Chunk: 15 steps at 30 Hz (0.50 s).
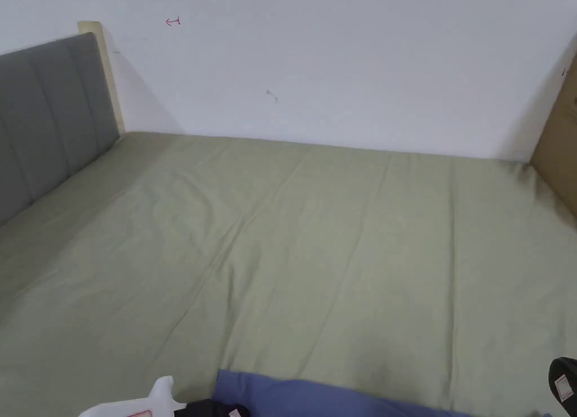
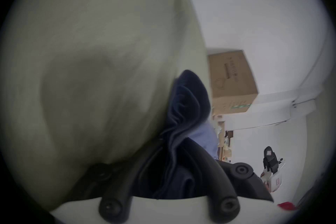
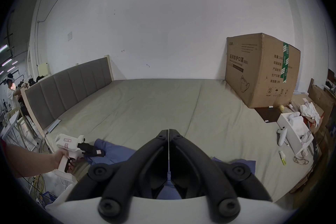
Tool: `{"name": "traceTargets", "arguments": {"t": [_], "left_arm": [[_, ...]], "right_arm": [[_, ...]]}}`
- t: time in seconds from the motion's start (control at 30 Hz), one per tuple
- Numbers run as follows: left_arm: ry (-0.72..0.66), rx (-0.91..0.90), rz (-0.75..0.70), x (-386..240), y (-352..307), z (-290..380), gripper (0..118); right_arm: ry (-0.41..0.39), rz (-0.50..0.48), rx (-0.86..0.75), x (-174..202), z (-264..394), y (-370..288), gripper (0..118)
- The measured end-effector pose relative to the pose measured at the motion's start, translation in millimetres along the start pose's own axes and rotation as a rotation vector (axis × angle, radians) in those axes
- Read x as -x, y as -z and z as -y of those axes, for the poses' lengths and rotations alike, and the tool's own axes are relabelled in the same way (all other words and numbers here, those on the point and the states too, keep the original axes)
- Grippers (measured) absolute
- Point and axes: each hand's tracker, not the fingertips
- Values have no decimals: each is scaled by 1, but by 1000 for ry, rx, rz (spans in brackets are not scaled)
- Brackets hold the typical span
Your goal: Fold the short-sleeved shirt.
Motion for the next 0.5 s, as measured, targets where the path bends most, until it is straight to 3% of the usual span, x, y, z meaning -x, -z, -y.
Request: {"name": "traceTargets", "arguments": {"t": [0.1, 0.27, 0.4, 0.43, 0.5], "left_arm": [[111, 38, -162, -22, -1, 4, 4], [528, 6, -456, -106, -38, 10, 4], [811, -125, -902, -154, -60, 37, 4], [843, -115, -954, -158, -59, 43, 4], [810, -53, -839, -169, -50, 53, 4]], "right_arm": [[-14, -12, 9, 3, 2, -2, 0], [-37, -21, 23, -4, 7, -7, 0], [44, -24, 22, -13, 8, -16, 0], [73, -33, 12, -17, 9, -18, 0], [89, -38, 6, -22, 13, -21, 0]]}}
